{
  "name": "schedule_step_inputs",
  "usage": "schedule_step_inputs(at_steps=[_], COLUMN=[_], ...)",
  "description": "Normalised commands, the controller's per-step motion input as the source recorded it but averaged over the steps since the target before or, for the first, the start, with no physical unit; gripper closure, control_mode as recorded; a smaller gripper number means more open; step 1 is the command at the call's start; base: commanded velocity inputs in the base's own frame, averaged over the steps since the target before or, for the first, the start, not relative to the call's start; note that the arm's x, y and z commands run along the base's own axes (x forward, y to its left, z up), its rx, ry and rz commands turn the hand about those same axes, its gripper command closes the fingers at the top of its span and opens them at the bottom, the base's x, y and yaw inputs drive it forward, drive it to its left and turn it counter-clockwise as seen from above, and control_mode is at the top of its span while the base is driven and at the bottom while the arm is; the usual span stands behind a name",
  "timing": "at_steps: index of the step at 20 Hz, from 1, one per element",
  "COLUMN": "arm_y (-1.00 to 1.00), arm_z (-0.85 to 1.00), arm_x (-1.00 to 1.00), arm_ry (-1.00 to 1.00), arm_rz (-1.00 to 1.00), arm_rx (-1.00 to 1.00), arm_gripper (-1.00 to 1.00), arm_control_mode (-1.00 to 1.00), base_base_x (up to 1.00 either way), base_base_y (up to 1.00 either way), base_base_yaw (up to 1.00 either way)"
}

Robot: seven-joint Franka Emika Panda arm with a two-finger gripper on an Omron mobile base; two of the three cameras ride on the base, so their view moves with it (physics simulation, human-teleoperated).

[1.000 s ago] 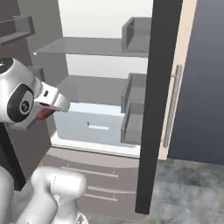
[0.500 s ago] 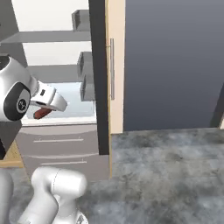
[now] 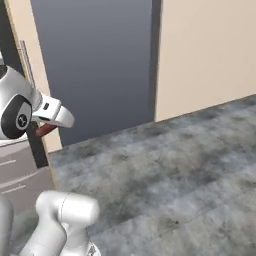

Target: Move the hot dog bun to the plate on the dining table and place the condiment next to that plate. Then navigate to the fridge and take the sausage and place it on the plate as well.

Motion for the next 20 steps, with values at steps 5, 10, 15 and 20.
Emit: schedule_step_inputs(at_steps=[5, 10, 15, 20], arm_y=[0.00, 0.00, 0.00, 0.00], arm_z=[0.00, 0.00, 0.00, 0.00], arm_x=[0.00, 0.00, 0.00, 0.00], arm_ry=[0.00, 0.00, 0.00, 0.00], arm_rz=[0.00, 0.00, 0.00, 0.00], arm_rx=[0.00, 0.00, 0.00, 0.00], arm_gripper=[1.00, 1.00, 1.00, 1.00], arm_control_mode=[1.00, 1.00, 1.00, 1.00], base_base_x=[0.37, 0.94, 1.00, 1.00], base_base_y=[-0.99, -0.61, -0.11, 0.07], base_base_yaw=[-0.66, -0.53, -0.40, -0.34])
